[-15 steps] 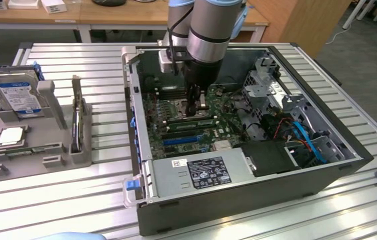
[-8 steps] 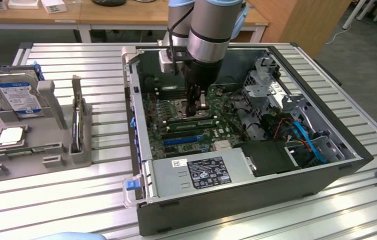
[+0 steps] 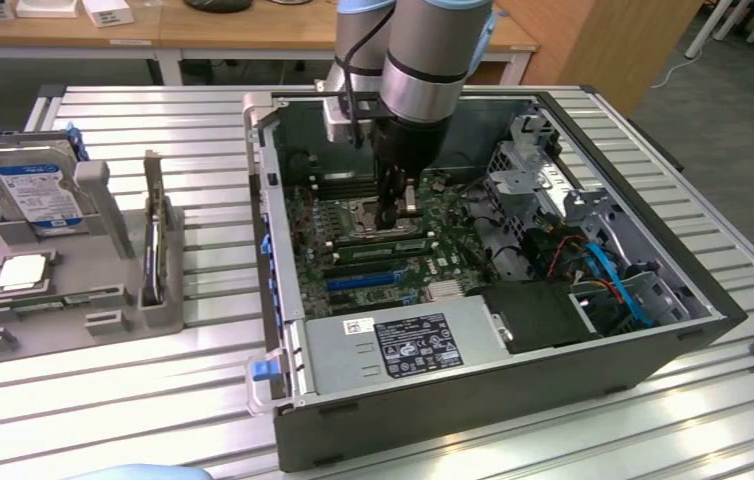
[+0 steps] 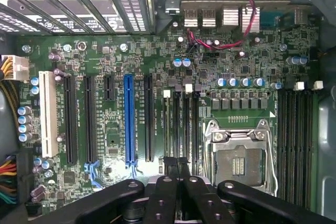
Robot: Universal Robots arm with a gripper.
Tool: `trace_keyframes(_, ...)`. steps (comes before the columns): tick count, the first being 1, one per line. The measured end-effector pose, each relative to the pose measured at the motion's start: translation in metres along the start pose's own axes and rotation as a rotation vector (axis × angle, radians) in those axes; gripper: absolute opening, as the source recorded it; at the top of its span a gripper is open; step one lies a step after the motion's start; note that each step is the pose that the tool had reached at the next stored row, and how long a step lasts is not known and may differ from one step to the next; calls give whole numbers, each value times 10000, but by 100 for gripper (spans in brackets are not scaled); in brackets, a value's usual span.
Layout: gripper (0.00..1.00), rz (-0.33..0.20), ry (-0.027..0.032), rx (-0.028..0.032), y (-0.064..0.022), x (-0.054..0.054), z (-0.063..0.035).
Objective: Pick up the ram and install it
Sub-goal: 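Press down the ram until it locks into place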
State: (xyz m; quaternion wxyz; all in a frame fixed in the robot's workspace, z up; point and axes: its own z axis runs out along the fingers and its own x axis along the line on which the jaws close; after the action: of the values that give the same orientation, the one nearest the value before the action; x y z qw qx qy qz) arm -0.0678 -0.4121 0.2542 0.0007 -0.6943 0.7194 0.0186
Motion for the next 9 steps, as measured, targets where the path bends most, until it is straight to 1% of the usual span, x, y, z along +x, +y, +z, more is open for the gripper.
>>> trace_keyframes(3,10,-1,-26,-11,-18,-1,-8)
trace_keyframes(4,10,0,-29,-25,-24,-1,-11)
trace_keyframes(6,10,2,-29,-88,-38,-2,-21)
trace_keyframes(9,10,6,-25,-221,-58,-3,-43)
